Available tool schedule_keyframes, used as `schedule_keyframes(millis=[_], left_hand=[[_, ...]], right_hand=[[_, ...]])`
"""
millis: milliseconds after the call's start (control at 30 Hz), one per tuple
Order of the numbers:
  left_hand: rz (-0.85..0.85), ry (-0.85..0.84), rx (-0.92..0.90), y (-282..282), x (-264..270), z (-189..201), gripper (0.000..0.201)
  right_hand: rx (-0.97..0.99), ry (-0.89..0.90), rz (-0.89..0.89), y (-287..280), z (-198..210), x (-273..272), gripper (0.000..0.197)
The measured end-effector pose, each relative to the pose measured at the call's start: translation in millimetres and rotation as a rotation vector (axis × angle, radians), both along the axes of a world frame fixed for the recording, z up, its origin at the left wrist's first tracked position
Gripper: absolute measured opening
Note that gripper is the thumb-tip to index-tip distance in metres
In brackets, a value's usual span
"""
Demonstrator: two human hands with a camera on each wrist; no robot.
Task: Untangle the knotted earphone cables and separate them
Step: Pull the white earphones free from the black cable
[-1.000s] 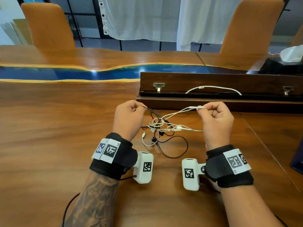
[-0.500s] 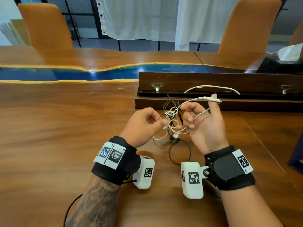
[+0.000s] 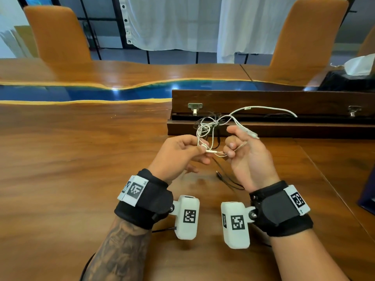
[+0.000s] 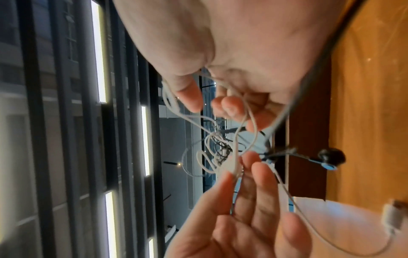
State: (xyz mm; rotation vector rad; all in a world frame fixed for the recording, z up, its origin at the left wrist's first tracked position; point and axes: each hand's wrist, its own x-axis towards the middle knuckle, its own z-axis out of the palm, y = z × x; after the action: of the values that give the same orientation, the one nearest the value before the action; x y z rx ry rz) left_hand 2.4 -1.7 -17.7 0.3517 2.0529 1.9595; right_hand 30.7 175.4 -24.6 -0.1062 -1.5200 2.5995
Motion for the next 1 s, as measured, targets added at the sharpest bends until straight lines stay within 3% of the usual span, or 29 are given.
schedule_keyframes(millis=[167,233,333,400,467,567,700,833,1000], left_hand=[[0.062,-0.011,0.114,-7,-4,0,0.017],[0.101,-0.006,0.148,-7,-4,1,0.017],[0.197,0.053,0.118,-7,-5,-2,0.013],[0.211,0.076,0.089,-6,-4,-2,0.011],[0.185,0.089,0.066,-5,-2,-1,0.011],[0.123,0.097,0.091,-4,3,2,0.013],[0.104,0.081,0.122,-4,2,3,0.018],[0.227,0.049,0.112,-7,-3,1,0.015],[0.379,0.008,0.214,-12,-11,0,0.018]], right_hand=[[0.250,-0.135,-0.095,1,-10,-3,0.035],[0.319,-0.117,-0.069,3,-11,-3,0.049],[0.570,0.000,-0.092,3,-13,-2,0.078],[0.719,0.169,-0.169,0,-12,0,0.071],[0.896,0.330,-0.241,-1,-12,2,0.048],[1.020,0.392,-0.181,-6,-11,3,0.021],[0.936,0.326,-0.147,-4,-15,1,0.007],[0.735,0.302,-0.220,-4,-12,0,0.007],[0.439,0.279,-0.261,6,-5,0,0.025]])
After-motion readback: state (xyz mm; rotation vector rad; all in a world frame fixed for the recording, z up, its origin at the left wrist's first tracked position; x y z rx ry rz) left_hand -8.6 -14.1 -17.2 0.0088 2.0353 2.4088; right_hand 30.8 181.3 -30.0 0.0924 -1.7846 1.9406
